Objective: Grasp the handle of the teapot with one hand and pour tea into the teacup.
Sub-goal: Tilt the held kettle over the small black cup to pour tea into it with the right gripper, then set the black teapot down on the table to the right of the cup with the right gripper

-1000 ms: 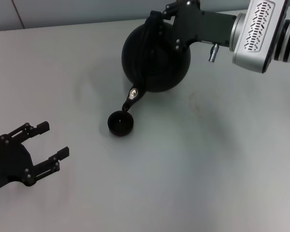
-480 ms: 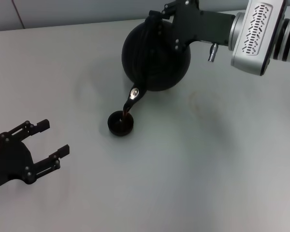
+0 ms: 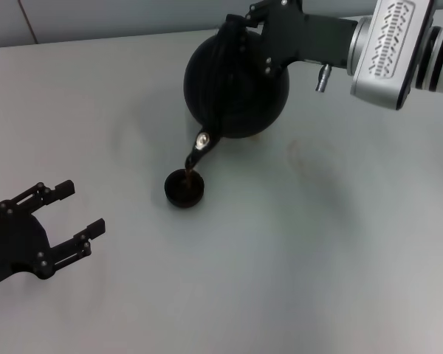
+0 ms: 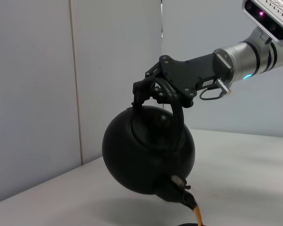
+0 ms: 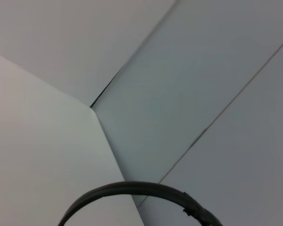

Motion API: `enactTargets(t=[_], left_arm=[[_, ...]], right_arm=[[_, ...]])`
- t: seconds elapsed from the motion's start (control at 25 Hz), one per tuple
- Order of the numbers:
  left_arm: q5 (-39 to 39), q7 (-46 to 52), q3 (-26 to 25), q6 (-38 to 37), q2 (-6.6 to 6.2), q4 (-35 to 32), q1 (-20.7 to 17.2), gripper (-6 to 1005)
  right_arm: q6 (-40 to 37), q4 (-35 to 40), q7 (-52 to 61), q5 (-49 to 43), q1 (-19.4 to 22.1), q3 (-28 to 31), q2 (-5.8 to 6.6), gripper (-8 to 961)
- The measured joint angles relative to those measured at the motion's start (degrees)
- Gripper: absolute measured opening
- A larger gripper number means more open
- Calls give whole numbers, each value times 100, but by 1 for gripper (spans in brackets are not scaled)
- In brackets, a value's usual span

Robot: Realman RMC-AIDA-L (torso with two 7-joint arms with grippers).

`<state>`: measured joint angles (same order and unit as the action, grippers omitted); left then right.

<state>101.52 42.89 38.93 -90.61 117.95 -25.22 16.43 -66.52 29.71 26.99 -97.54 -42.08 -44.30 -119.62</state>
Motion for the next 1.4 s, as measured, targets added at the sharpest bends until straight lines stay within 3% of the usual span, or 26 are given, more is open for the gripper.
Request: enactTargets(t=[0.72,1.4], left_arm=[[-12,48,-61,-72,0,-140,0,750],[-9,62,-61,-109,0,-145,0,750]], right_arm=[[8,-12,2011,306,371,95,30,125],[-377,207,2698,1352,1576,88,3,156]])
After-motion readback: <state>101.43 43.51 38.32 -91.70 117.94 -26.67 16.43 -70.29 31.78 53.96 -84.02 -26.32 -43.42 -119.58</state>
